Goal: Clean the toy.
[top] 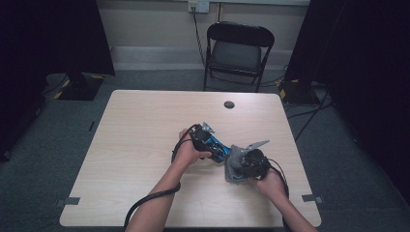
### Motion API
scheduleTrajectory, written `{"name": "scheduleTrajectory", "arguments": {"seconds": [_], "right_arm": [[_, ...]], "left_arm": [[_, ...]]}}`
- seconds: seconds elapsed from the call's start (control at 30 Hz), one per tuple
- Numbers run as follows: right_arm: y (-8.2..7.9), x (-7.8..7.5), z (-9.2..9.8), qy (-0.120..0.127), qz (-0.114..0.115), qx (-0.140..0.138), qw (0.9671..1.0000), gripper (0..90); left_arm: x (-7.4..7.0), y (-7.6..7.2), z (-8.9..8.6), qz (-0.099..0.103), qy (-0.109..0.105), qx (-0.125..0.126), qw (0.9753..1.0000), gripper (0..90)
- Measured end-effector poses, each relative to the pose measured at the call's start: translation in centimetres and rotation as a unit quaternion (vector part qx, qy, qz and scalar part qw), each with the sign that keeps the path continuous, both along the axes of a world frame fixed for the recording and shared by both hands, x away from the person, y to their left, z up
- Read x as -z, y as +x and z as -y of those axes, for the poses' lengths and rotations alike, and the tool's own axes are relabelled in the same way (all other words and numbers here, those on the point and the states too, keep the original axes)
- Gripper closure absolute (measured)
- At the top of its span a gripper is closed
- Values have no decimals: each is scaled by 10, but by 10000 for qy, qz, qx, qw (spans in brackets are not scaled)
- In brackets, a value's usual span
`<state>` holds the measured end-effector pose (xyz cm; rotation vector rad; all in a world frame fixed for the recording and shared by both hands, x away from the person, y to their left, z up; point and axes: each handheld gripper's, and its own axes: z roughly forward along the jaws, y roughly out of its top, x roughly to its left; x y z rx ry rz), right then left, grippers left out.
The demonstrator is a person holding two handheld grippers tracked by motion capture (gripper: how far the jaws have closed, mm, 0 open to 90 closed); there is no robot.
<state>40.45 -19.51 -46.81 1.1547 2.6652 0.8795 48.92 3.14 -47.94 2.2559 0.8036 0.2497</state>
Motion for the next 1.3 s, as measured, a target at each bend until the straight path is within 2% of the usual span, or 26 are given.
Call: {"name": "scheduleTrajectory", "arguments": {"seconds": [0.2, 0.43, 0.83, 1.1, 1.3], "right_arm": [[-11, 1, -11, 159, -73, -214, 9996, 758], [-21, 2, -24, 214, -98, -478, 9986, 758], [-28, 2, -31, 272, -56, -637, 9976, 758], [-37, 3, -37, 394, -127, -983, 9943, 758], [-48, -2, -41, 346, -43, -1288, 9911, 755]], "left_arm": [[-1, 0, 0, -8, 42, 7, 10000, 22], [0, 0, 1, -13, 23, -17, 10000, 19], [0, 0, 1, -4, 29, -13, 10000, 17], [0, 0, 0, -2, 35, -5, 10000, 17], [0, 0, 1, -1, 18, -14, 10000, 17]]}}
